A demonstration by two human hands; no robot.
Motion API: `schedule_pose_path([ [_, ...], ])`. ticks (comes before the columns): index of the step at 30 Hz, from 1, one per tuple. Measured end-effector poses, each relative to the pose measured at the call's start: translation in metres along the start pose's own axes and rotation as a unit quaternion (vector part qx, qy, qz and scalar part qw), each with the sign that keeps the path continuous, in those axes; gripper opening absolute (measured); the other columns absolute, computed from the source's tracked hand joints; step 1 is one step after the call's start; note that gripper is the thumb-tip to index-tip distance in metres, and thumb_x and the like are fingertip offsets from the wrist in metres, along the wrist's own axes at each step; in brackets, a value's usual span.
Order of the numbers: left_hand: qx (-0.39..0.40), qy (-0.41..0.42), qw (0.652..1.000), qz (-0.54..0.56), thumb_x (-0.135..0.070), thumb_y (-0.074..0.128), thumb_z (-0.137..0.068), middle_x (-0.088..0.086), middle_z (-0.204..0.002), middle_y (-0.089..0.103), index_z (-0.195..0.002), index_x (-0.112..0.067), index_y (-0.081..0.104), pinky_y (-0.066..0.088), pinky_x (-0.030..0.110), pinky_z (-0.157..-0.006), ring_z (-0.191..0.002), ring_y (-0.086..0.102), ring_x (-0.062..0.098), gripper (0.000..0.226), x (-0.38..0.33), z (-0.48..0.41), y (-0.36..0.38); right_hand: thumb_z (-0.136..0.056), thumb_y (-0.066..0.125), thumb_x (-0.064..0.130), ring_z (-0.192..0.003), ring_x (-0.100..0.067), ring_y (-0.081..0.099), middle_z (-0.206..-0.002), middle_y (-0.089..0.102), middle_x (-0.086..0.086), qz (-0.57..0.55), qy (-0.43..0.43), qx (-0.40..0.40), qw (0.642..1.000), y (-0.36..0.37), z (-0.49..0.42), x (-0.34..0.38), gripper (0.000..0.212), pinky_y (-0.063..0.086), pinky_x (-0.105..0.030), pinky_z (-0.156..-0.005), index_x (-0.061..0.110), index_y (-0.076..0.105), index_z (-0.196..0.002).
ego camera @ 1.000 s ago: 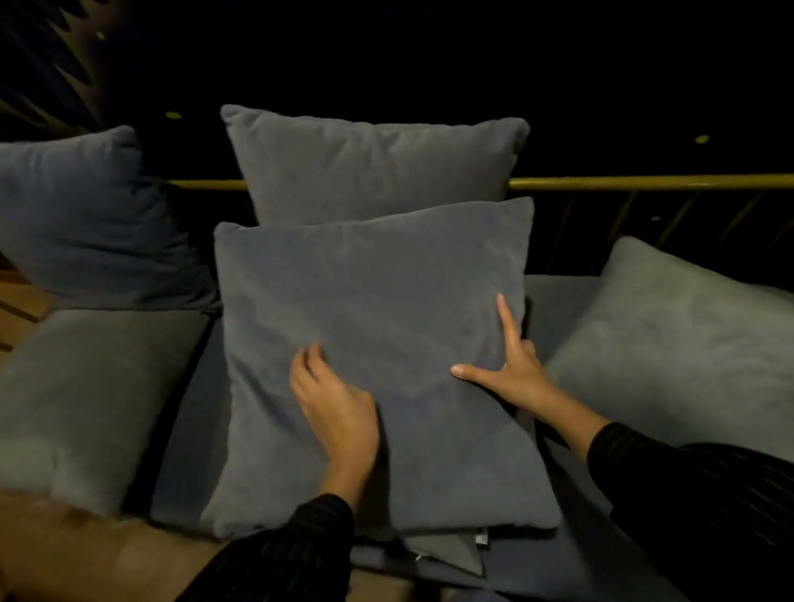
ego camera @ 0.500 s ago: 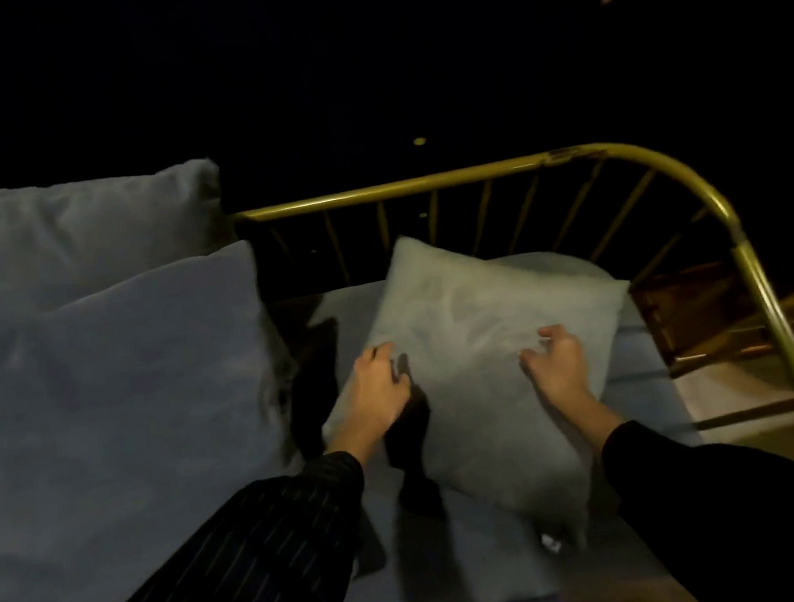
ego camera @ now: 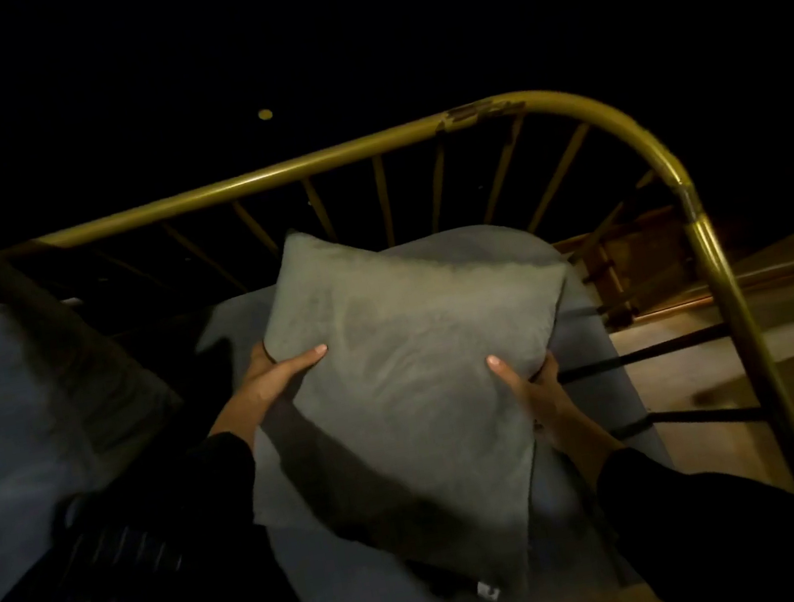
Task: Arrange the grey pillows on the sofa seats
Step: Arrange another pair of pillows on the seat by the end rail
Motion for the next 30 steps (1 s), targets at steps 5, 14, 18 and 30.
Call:
schedule_pose_path([
  [5, -0.026, -0.017, 1.000, 0.006, -0.048, 0.093, -0.045, 0.009, -0.133, 0.060, -0.140, -0.009, 0.043, 0.050, 0.042, -0.098, -0.117, 0.060, 0.031, 0.114, 0.001, 0.008, -0.012, -0.052, 0.080, 0.063, -0.126, -0.028, 0.052, -0.144, 0.046, -0.003, -0.010, -0.022, -0.017, 1.000, 0.000, 0.005, 0.002, 0.111, 0.046, -0.052, -0.104, 0.032, 0.026, -0.144],
  [14, -0.007, -0.082, 0.990, 0.113, -0.058, 0.090, -0.042, 0.008, -0.128, 0.063, -0.139, -0.009, 0.046, 0.049, 0.046, -0.104, -0.115, 0.063, 0.032, 0.117, 0.086, 0.073, -0.003, -0.076, 0.074, 0.046, -0.128, -0.028, 0.051, -0.141, 0.053, -0.007, 0.124, -0.132, -0.007, 0.983, -0.018, 0.028, 0.039, 0.082, 0.042, -0.044, -0.109, 0.018, 0.038, -0.144],
  [18, -0.040, -0.103, 0.986, 0.124, -0.046, 0.089, -0.060, 0.011, -0.140, 0.053, -0.143, -0.010, 0.035, 0.044, 0.048, -0.108, -0.126, 0.054, 0.034, 0.105, 0.136, 0.095, 0.007, -0.057, 0.073, 0.069, -0.129, -0.027, 0.052, -0.141, 0.054, -0.004, 0.162, -0.118, 0.024, 0.979, -0.028, 0.027, 0.012, 0.103, 0.041, -0.049, -0.110, 0.025, 0.038, -0.144],
  [30, -0.065, -0.118, 0.989, 0.066, -0.074, 0.084, -0.028, 0.013, -0.145, 0.049, -0.143, -0.017, 0.032, 0.042, 0.055, -0.109, -0.130, 0.050, 0.037, 0.138, 0.170, 0.121, 0.003, -0.058, 0.071, 0.075, -0.125, -0.024, 0.055, -0.136, 0.057, -0.002, 0.191, -0.116, 0.040, 0.974, -0.043, 0.035, -0.015, 0.098, 0.044, -0.049, -0.107, 0.027, 0.044, -0.140],
])
Point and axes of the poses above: each hand's wrist, its own z-axis away from the middle knuckle, its own y-axis out of the palm, x = y × z, the point moved 10 cm from there along -z, towards the middle knuckle
